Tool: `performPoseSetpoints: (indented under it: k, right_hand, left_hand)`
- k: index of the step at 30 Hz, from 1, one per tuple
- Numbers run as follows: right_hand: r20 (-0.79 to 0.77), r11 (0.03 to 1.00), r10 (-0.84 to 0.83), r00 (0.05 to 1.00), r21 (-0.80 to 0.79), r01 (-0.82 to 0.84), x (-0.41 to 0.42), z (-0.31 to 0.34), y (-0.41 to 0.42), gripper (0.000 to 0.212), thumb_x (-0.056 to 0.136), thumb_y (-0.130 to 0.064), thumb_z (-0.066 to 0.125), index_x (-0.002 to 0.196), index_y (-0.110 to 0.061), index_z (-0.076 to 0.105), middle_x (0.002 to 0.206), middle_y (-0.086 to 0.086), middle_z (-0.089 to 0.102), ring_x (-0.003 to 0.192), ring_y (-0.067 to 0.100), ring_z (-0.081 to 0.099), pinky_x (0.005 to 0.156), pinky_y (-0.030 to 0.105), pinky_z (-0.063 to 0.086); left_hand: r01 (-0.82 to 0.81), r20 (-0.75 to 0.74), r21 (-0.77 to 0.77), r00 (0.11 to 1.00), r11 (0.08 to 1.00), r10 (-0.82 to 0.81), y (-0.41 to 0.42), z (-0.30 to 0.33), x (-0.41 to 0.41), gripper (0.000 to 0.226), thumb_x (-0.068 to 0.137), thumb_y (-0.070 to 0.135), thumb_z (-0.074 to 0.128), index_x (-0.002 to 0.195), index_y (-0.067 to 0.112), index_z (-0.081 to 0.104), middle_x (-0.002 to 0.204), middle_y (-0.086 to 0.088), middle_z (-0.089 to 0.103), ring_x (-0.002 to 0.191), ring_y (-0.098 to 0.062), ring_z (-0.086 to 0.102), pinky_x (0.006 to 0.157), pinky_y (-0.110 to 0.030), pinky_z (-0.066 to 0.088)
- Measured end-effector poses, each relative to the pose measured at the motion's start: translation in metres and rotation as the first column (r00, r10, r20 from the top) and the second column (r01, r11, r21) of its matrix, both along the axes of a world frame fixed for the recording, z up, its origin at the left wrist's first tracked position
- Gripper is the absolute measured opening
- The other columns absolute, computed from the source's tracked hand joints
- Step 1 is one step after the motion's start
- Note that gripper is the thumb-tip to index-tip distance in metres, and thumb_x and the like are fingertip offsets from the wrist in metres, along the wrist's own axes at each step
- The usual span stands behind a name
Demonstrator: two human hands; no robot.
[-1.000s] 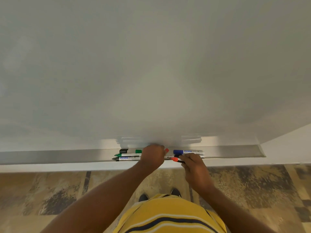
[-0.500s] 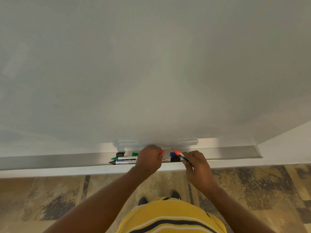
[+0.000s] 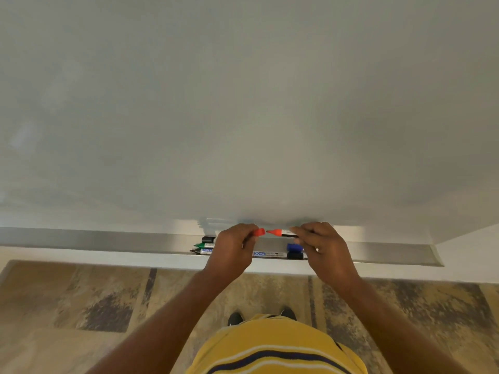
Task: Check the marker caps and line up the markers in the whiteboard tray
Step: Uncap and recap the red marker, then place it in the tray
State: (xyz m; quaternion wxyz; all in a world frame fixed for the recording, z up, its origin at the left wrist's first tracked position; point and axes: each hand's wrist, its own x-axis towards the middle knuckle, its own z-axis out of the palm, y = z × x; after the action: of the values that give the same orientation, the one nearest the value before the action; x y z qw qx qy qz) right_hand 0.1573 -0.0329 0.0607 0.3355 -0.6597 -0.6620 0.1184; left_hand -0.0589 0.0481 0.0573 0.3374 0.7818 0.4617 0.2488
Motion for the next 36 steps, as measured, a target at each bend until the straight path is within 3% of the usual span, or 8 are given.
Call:
performPoseSetpoints:
  k: [2,4,12,20,25,31,36]
  right_hand:
    - [-0.007,1.000,0.005,1.000,0.015,-0.005,-0.003,0.003,0.002,0.031,0.082,-0.001,0.068,0.110,-0.013,0.070,0.096,0.001,0.068,0.089,0.014,0.053,0.084,0.007,0.034]
    - [-0.003,1.000,0.010,1.000,0.019,-0.009,-0.005,0.005,0.004,0.031,0.082,-0.001,0.069,0.111,-0.014,0.070,0.096,0.000,0.068,0.089,0.015,0.054,0.083,0.012,0.038]
    - [0.042,0.999,0.031,0.999,0.015,-0.031,-0.008,0.009,0.008,0.035,0.081,0.000,0.070,0.112,-0.016,0.069,0.098,0.000,0.067,0.093,0.018,0.055,0.083,0.022,0.045]
    - [0.026,1.000,0.018,0.999,-0.002,-0.018,-0.017,0.021,0.012,0.028,0.082,-0.002,0.069,0.110,-0.008,0.069,0.100,0.006,0.068,0.093,0.023,0.057,0.085,0.022,0.041]
    - [0.015,0.998,-0.016,1.000,0.060,0.015,-0.030,0.021,0.013,0.026,0.079,0.003,0.069,0.104,-0.006,0.071,0.097,0.010,0.070,0.091,0.026,0.061,0.086,0.024,0.043]
    - [-0.009,0.994,-0.052,0.999,0.091,0.052,-0.032,0.009,0.017,0.027,0.079,0.004,0.070,0.103,-0.007,0.071,0.100,0.010,0.070,0.094,0.026,0.061,0.093,0.022,0.040]
    - [-0.033,0.999,0.028,0.999,0.017,-0.027,-0.034,-0.009,0.024,0.031,0.082,-0.001,0.069,0.111,-0.009,0.069,0.103,0.007,0.068,0.098,0.021,0.057,0.089,0.028,0.047]
  left_hand:
    - [-0.008,-0.023,0.039,1.000,0.999,0.009,0.000,0.004,-0.001,0.019,0.091,0.014,0.063,0.108,0.019,0.069,0.095,0.002,0.072,0.074,-0.007,0.061,0.070,-0.012,0.048]
    - [-0.009,-0.031,0.052,0.999,0.999,0.010,0.000,0.006,-0.002,0.018,0.092,0.017,0.063,0.109,0.019,0.068,0.096,0.002,0.072,0.074,-0.006,0.058,0.071,-0.011,0.045]
    - [0.061,-0.044,0.158,0.997,0.986,-0.055,0.001,0.015,-0.005,0.021,0.092,0.013,0.063,0.112,0.012,0.067,0.103,-0.005,0.070,0.085,-0.014,0.062,0.081,-0.026,0.053]
    - [0.083,0.021,0.097,0.996,0.992,-0.086,0.005,0.022,-0.004,0.018,0.093,0.013,0.061,0.108,0.015,0.071,0.094,0.001,0.069,0.076,-0.005,0.057,0.070,-0.009,0.044]
    - [0.022,0.040,0.052,0.999,0.998,-0.024,0.009,0.021,-0.001,0.016,0.090,0.005,0.062,0.099,0.011,0.074,0.084,-0.004,0.067,0.071,-0.017,0.060,0.068,-0.030,0.051]
    - [0.053,-0.057,0.044,0.997,0.998,-0.050,0.016,0.024,0.002,0.015,0.092,0.006,0.059,0.100,0.007,0.073,0.089,-0.009,0.067,0.079,-0.023,0.060,0.074,-0.025,0.046]
    - [0.226,-0.235,0.069,0.950,0.972,-0.205,0.023,0.019,0.006,0.017,0.092,0.008,0.058,0.102,0.010,0.072,0.101,-0.009,0.068,0.090,-0.026,0.061,0.082,-0.034,0.052]
